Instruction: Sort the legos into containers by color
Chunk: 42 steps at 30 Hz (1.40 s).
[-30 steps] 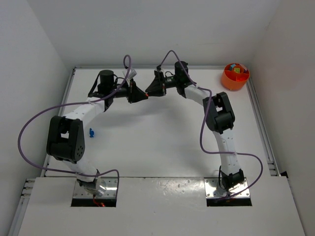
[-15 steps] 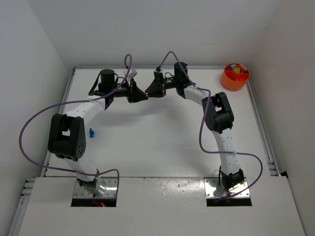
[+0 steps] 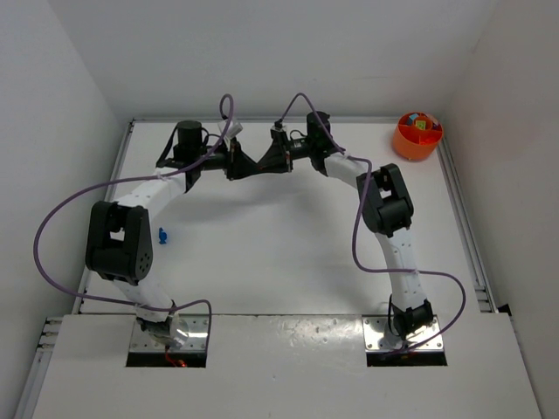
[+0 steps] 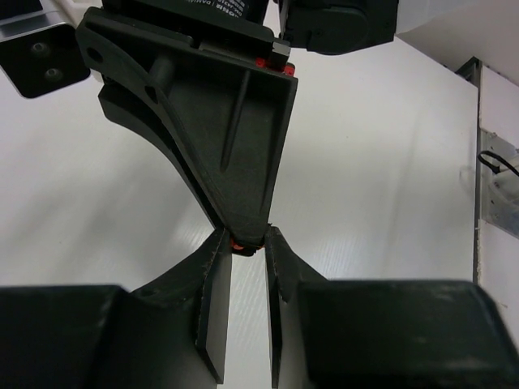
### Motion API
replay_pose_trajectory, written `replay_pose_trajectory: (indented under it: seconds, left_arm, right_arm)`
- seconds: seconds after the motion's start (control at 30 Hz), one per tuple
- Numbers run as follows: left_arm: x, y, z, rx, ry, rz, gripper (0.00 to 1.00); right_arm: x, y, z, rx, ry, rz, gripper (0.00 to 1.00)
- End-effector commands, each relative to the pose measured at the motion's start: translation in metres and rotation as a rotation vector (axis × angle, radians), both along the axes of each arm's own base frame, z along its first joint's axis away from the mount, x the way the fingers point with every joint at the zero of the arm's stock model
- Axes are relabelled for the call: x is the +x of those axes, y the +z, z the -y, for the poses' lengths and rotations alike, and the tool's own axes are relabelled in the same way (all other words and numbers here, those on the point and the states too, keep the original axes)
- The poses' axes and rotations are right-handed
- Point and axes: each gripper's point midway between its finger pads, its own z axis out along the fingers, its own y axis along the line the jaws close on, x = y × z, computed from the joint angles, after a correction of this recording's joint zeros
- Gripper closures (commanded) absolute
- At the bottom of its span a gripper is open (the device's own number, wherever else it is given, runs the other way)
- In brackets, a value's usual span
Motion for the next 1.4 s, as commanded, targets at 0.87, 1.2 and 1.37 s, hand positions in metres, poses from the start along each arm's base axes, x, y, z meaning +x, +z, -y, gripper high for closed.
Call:
replay_pose_trajectory:
  seconds: [0.87, 1.2, 1.37]
  left_arm:
    - [-0.028, -0.012, -0.101, 0.196, 0.229, -0.031, 0.19]
    - [-0.004, 0.012, -0.101, 0.302, 0.252, -0.185, 0.00]
    - [0.004, 0.016, -0.089, 0.344, 0.272, -0.175, 0.00]
  right_arm:
    - [0.017, 0.030, 0.060, 0.031, -0.077, 0.219, 1.00]
    - [0.060, -0.023, 0.190, -0.661, -0.487, 0.484, 1.00]
    - [0.076, -0.007, 0.277, -1.075, -0.582, 0.769, 1.00]
